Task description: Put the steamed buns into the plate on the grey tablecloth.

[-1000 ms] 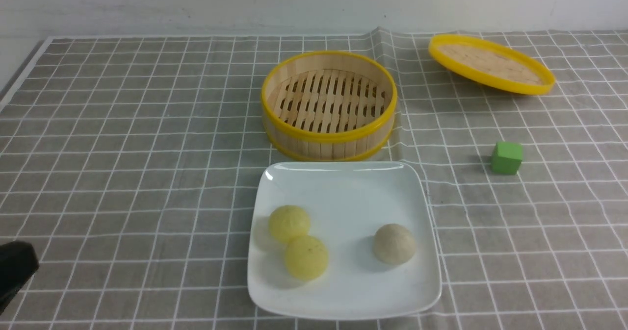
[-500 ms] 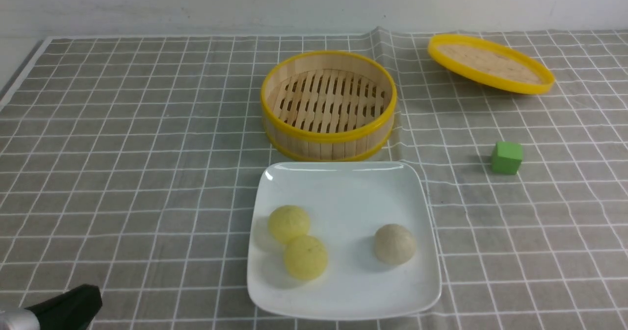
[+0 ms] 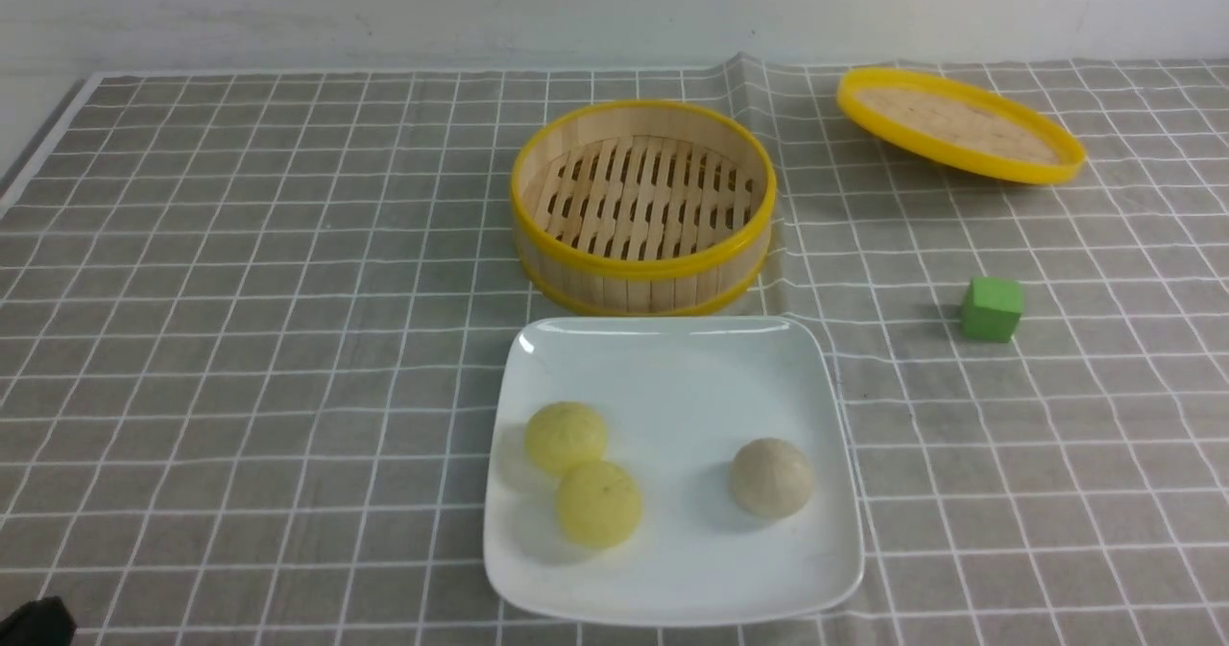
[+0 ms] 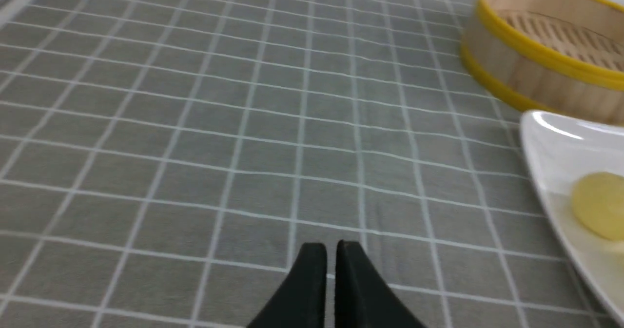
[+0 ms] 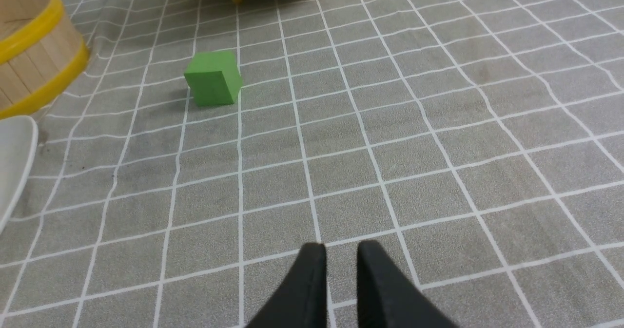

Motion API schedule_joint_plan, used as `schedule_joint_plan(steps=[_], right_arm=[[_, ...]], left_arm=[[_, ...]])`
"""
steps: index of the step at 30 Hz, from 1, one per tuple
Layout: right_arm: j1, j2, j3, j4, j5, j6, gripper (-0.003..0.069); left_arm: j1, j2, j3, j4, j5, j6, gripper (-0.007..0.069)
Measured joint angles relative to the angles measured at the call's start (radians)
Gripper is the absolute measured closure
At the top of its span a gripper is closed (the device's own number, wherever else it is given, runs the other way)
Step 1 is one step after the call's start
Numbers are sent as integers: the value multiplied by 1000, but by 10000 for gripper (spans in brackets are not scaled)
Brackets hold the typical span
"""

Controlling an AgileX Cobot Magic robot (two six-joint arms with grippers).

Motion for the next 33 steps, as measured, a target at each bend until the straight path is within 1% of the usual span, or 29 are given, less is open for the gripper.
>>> schedule_joint_plan(steps=[2, 6, 33], right_arm=[[0, 0, 0, 0, 0, 0, 539], [0, 0, 0, 0, 0, 0, 533], [0, -1, 0, 0, 0, 0, 506]], left_arm=[[57, -27, 34, 3, 7, 0, 570], [74, -31, 41, 3, 27, 1, 567], [74, -31, 41, 4, 30, 3, 547]])
